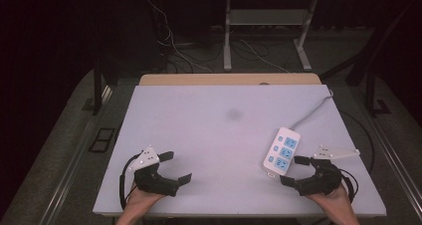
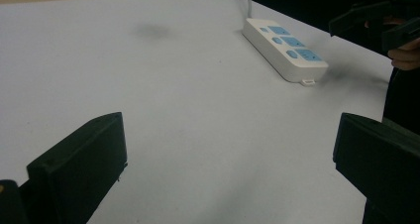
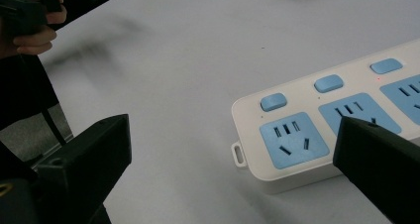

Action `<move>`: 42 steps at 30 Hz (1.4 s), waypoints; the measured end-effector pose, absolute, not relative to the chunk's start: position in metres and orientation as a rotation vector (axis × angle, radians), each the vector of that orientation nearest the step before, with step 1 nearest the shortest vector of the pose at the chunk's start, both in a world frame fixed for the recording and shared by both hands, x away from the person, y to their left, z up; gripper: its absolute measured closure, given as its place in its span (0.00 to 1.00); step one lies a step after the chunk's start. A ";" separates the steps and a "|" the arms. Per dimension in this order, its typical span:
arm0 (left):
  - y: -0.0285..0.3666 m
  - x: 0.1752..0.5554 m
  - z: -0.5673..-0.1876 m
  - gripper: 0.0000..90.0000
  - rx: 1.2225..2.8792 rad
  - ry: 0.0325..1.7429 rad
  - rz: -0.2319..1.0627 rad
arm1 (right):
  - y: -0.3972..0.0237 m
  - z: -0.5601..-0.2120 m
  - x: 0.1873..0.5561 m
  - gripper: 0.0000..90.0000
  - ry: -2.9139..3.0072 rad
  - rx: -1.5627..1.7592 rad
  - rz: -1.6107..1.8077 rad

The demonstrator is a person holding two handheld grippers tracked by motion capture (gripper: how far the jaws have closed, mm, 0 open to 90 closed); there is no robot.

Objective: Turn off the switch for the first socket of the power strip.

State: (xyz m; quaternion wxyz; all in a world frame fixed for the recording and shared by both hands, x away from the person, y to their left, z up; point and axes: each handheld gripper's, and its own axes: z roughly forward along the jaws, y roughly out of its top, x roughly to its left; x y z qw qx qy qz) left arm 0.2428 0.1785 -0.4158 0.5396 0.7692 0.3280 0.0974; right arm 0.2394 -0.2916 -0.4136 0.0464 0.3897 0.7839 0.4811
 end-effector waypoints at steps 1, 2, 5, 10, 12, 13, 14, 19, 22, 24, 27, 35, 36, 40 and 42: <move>0.179 0.243 -0.416 0.00 1.826 0.782 0.227 | -0.292 -0.414 0.239 0.01 2.393 1.190 1.468; 0.179 0.244 -0.416 0.00 1.824 0.782 0.225 | -0.291 -0.414 0.239 0.01 2.394 1.191 1.467; 0.179 0.246 -0.417 0.00 1.826 0.782 0.217 | -0.290 -0.414 0.238 0.01 2.402 1.191 1.464; 0.178 0.247 -0.418 0.00 1.836 0.776 0.206 | -0.290 -0.414 0.238 0.02 2.406 1.191 1.463; 0.178 0.247 -0.418 0.00 1.841 0.775 0.201 | -0.290 -0.415 0.238 0.02 2.409 1.194 1.465; 0.177 0.247 -0.418 0.00 1.843 0.773 0.200 | -0.290 -0.415 0.238 0.02 2.410 1.193 1.464; 0.177 0.247 -0.419 0.00 1.844 0.773 0.198 | -0.290 -0.415 0.238 0.02 2.412 1.192 1.465; 0.176 0.248 -0.420 0.00 1.851 0.767 0.189 | -0.290 -0.415 0.238 0.02 2.418 1.195 1.465; 0.175 0.248 -0.421 0.00 1.863 0.761 0.181 | -0.290 -0.415 0.239 0.02 2.420 1.200 1.461; 0.175 0.248 -0.421 0.00 1.867 0.758 0.178 | -0.290 -0.415 0.239 0.02 2.425 1.209 1.455; 0.175 0.249 -0.422 0.00 1.867 0.757 0.176 | -0.291 -0.416 0.240 0.02 2.432 1.213 1.447; 0.177 0.250 -0.423 0.00 1.871 0.765 0.170 | -0.291 -0.416 0.241 0.02 2.439 1.227 1.435; 0.177 0.250 -0.423 0.00 1.871 0.765 0.169 | -0.291 -0.416 0.241 0.02 2.438 1.229 1.432; 0.176 0.250 -0.424 0.00 1.871 0.762 0.167 | -0.291 -0.417 0.241 0.02 2.447 1.231 1.423; 0.176 0.250 -0.424 0.00 1.876 0.758 0.165 | -0.291 -0.416 0.241 0.02 2.453 1.233 1.416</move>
